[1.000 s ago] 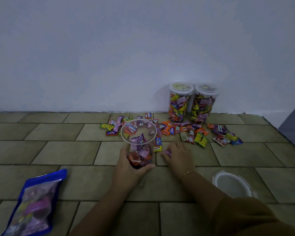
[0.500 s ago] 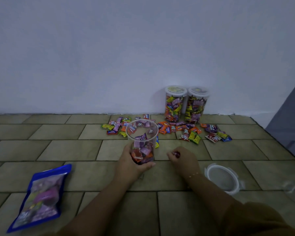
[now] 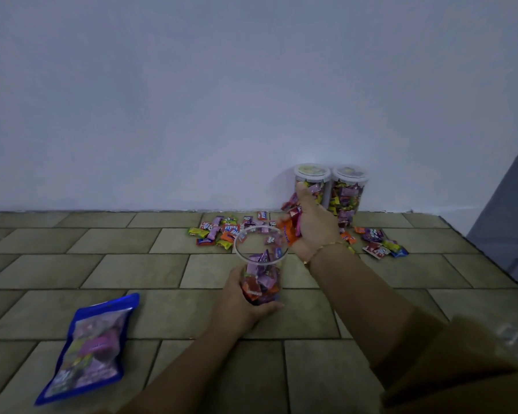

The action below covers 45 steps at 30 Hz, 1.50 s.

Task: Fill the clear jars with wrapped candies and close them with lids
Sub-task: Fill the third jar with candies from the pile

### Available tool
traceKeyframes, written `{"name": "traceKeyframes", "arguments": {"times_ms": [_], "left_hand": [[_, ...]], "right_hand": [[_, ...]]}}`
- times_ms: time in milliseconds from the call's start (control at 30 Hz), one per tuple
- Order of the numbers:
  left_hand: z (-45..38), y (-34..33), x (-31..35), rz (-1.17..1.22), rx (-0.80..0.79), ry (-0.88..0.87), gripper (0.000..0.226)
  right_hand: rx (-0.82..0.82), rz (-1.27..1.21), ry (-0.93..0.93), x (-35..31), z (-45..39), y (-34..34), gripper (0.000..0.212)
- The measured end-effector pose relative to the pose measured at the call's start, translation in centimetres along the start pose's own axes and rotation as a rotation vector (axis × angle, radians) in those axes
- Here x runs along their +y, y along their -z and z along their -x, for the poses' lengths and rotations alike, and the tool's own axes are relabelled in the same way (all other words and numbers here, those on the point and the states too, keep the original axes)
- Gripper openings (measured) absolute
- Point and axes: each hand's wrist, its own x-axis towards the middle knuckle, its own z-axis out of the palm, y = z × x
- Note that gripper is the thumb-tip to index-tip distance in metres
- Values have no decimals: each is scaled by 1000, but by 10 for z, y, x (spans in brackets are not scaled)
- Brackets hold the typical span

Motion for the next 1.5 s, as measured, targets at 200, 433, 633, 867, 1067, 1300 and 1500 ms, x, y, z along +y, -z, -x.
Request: {"name": "traceKeyframes", "arguments": {"times_ms": [200, 433, 633, 867, 1067, 1300, 1500], "left_hand": [[-2, 1, 1, -16, -27, 12, 83], [-2, 1, 1, 4, -23, -1, 84], [-3, 0, -2, 28, -8, -11, 80], [-2, 1, 0, -15, 0, -18, 89], [-9, -5, 2, -53, 21, -19, 89], [-23, -13, 4, -27, 41, 6, 89], [-39, -15, 6, -104, 76, 13, 101]], "right_hand": [[72, 339, 280, 16, -1, 0, 34], [-20, 675, 567, 31, 10, -1, 26], [-89, 1056, 884, 49, 20, 0, 29], [-186, 1201, 1177, 65, 18, 23, 27], [-255, 1212, 1107, 65, 18, 36, 27], [-304, 1386, 1009, 58, 5, 71, 66], [37, 1786, 686, 63, -35, 128, 70]]}}
